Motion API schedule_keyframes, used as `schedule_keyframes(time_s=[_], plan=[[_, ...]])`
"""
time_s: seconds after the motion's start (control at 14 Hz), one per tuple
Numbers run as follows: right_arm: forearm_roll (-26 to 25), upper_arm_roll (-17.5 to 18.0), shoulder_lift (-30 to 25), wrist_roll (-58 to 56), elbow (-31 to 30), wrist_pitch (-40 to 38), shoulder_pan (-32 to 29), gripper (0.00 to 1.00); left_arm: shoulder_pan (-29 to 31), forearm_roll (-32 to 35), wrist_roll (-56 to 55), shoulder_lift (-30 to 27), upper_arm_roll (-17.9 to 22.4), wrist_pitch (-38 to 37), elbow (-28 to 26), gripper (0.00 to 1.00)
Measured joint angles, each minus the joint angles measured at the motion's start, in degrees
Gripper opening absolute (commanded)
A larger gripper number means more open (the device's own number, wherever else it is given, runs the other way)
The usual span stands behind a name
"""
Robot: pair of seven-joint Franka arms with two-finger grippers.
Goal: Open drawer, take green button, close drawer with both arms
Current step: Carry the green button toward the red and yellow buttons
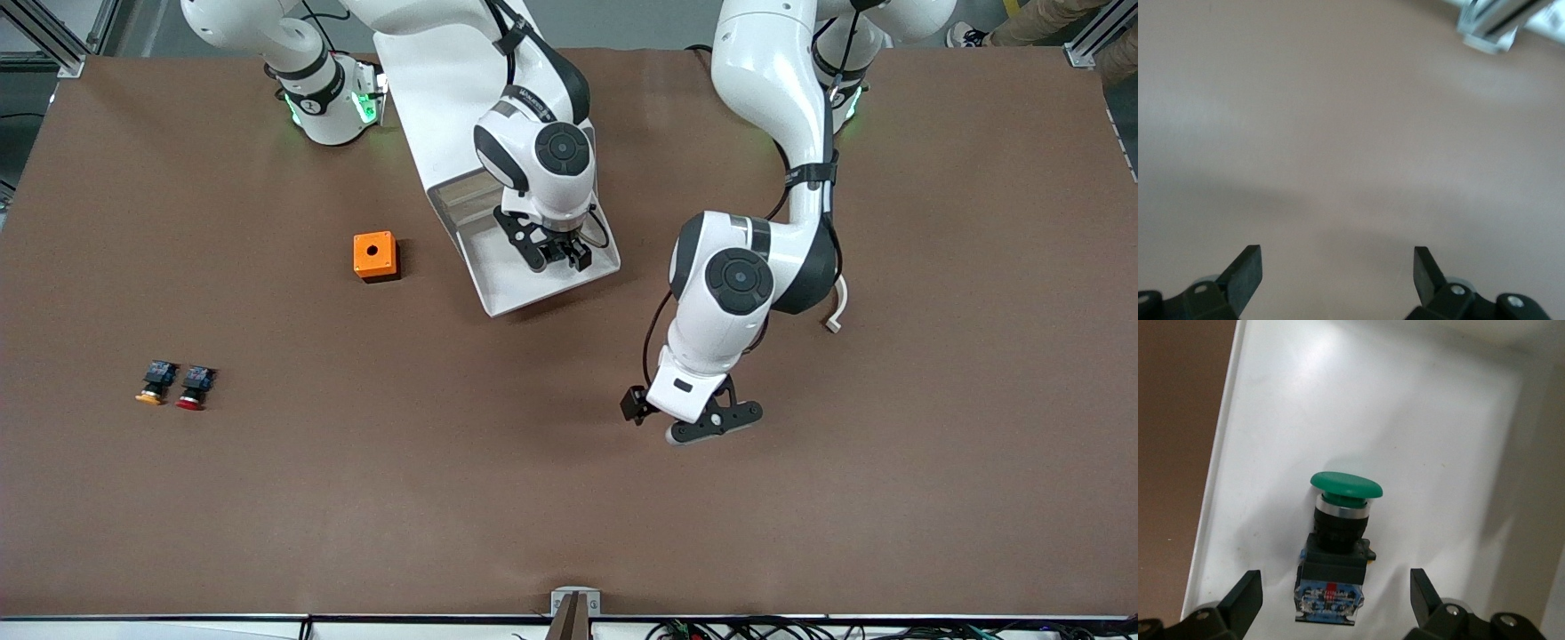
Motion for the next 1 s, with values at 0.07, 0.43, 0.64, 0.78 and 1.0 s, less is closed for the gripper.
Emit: schedule_keyframes(time_s=[0.07, 0.43, 0.64, 0.78, 1.0], plan=[[0.0, 0.0, 0.0, 0.0, 0.0, 0.0, 0.0, 0.94, 0.0, 0.0, 0.0, -0.3, 0.1, -3.4, 0.1, 1.00], [0.0, -0.1, 0.0, 0.0, 0.0, 0.0, 0.0, 0.00, 0.1, 0.0, -0.1, -0.7, -0.9, -13.6, -0.2, 1.00], [0.0, -0.2, 0.0, 0.0, 0.0, 0.0, 0.0, 0.00, 0.0, 0.0, -3.2, -0.5, -3.5, -15.3, -0.6, 1.00], [0.0, -0.3, 0.0, 0.4, 0.1, 0.0, 0.0, 0.00, 0.0, 0.0, -6.4, -0.4, -5.4, -15.3, -0.7, 1.00], [-0.1, -0.8, 0.0, 0.4, 1.2, -0.8, -0.1, 0.00, -0.4, 0.0, -12.0, 0.0, -6.3, -14.9, -0.7, 1.00]])
